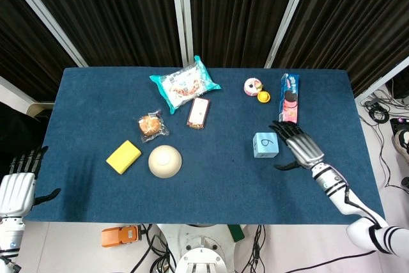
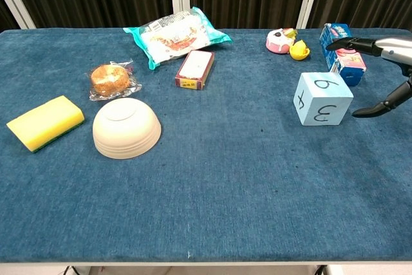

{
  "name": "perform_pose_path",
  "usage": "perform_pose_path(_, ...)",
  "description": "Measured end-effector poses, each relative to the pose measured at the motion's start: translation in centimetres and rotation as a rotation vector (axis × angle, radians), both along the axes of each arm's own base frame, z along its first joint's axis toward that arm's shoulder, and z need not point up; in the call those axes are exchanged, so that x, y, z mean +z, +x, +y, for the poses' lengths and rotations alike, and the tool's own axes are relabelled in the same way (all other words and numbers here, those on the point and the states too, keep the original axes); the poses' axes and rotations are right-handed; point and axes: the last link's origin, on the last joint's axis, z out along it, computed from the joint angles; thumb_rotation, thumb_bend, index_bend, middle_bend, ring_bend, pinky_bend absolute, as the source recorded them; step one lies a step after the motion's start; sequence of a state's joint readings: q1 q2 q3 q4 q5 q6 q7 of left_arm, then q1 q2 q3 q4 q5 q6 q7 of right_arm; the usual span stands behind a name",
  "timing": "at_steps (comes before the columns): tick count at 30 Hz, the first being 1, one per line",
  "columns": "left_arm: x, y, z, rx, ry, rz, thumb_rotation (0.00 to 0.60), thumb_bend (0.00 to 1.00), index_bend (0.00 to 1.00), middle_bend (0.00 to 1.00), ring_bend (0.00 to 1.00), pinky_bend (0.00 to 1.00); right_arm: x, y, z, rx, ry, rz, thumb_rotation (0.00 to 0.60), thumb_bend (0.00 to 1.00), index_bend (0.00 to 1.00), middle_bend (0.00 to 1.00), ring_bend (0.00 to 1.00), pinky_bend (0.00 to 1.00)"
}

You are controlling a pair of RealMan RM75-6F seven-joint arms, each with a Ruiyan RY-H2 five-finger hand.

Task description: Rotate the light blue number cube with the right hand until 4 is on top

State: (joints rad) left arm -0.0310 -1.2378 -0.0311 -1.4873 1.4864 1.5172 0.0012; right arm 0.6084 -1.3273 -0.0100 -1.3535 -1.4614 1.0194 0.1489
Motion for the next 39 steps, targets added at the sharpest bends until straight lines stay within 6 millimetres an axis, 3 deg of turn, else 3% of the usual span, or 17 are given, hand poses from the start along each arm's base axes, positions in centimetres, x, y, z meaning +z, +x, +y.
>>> perform_pose_path(8,0.0,-0.5,-0.2,0.012,0.001,-0.002,0.6,0.0,0.0,0.01,0.0,0.0,0.1,2.3,-1.2,-0.089,-0.014,0.255,0.457,0.24,0.04,0.07,0.0,0.02)
perform_pose_path(11,0.0,-0.6,-0.3,0.016,0.001,-0.003,0.6,0.0,0.0,0.01,0.0,0.0,-0.6,3.4,-1.7,-0.123,-0.006,0.302,0.453,0.24,0.1,0.08,0.0,0.03)
perform_pose_path(21,-0.1,-1.1,-0.4,0.032,-0.002,-0.005,0.6,0.0,0.0,0.01,0.0,0.0,-3.1,6.7,-2.6,-0.116,0.025,0.403,0.456,0.25,0.16,0.11,0.0,0.05)
perform_pose_path(30,-0.2,-1.3,-0.4,0.04,-0.005,-0.004,0.6,0.0,0.0,0.01,0.0,0.0,-4.5,7.6,-3.2,-0.098,0.0,0.449,0.468,0.37,0.33,0.24,0.1,0.1)
perform_pose_path(35,-0.1,-1.4,-0.6,0.045,-0.003,-0.007,0.6,0.0,0.0,0.01,0.0,0.0,-4.7,7.7,-3.3,-0.087,-0.007,0.415,0.487,0.46,0.48,0.34,0.21,0.16)
perform_pose_path(39,-0.1,-1.6,-0.8,0.054,-0.002,-0.008,0.6,0.0,0.0,0.01,0.0,0.0,-4.5,7.7,-3.3,-0.074,-0.01,0.349,0.486,0.47,0.53,0.38,0.25,0.17)
